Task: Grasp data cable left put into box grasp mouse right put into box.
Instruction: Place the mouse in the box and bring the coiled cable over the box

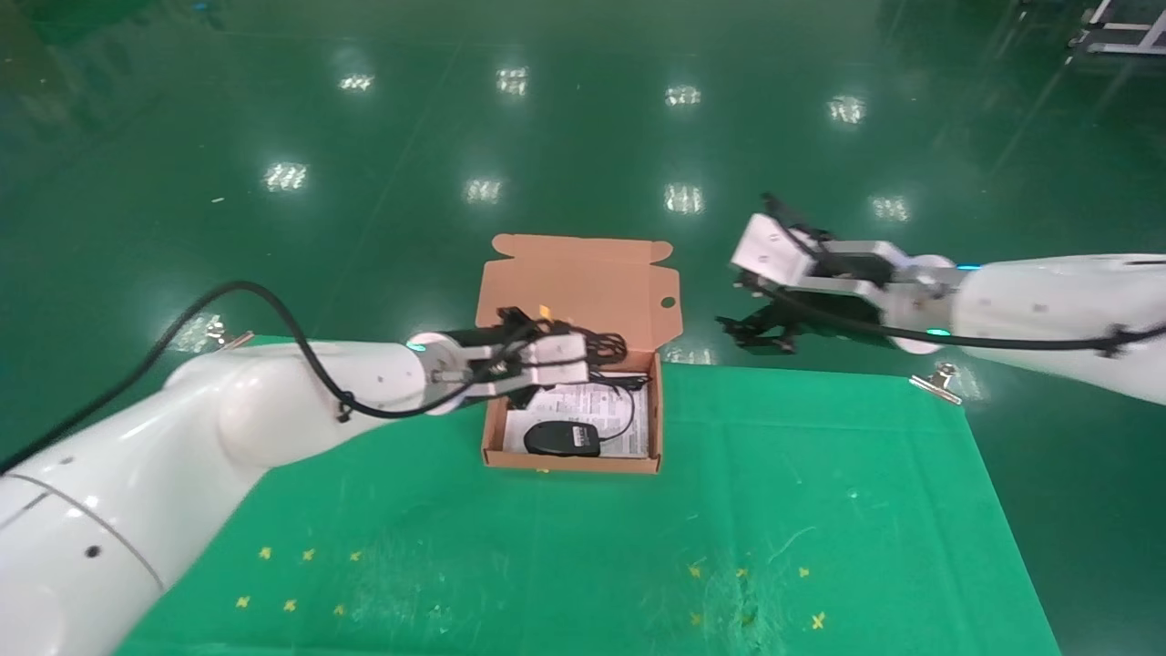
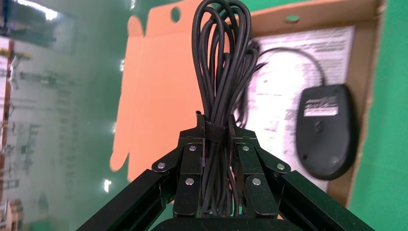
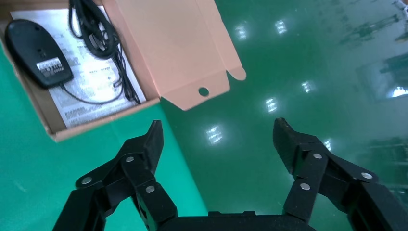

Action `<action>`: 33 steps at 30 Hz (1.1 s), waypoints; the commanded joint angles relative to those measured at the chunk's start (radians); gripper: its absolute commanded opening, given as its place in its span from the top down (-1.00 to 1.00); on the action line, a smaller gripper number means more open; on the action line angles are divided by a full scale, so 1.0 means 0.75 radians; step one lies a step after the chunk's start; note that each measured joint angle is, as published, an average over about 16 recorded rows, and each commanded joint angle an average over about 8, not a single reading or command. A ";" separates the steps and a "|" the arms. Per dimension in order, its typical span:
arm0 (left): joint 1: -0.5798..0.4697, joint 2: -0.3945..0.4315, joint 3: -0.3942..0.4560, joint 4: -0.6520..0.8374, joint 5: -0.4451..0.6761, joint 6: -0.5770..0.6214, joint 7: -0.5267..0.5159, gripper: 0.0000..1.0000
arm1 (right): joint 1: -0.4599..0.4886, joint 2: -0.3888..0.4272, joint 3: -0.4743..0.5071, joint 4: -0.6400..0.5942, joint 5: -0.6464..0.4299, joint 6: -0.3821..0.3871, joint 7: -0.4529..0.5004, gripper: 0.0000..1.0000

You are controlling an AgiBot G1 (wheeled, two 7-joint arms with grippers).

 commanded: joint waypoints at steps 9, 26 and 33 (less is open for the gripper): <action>0.008 0.036 0.056 0.062 -0.182 -0.045 0.199 -0.98 | 0.015 0.112 -0.013 0.164 -0.089 -0.013 0.118 -1.00; -0.005 -0.006 0.053 0.010 -0.189 -0.045 0.178 -1.00 | 0.036 0.116 -0.002 0.164 -0.095 -0.001 0.104 -1.00; -0.124 -0.058 0.008 -0.020 -0.214 -0.081 0.159 -1.00 | 0.145 0.151 0.017 0.195 -0.159 -0.021 0.057 -1.00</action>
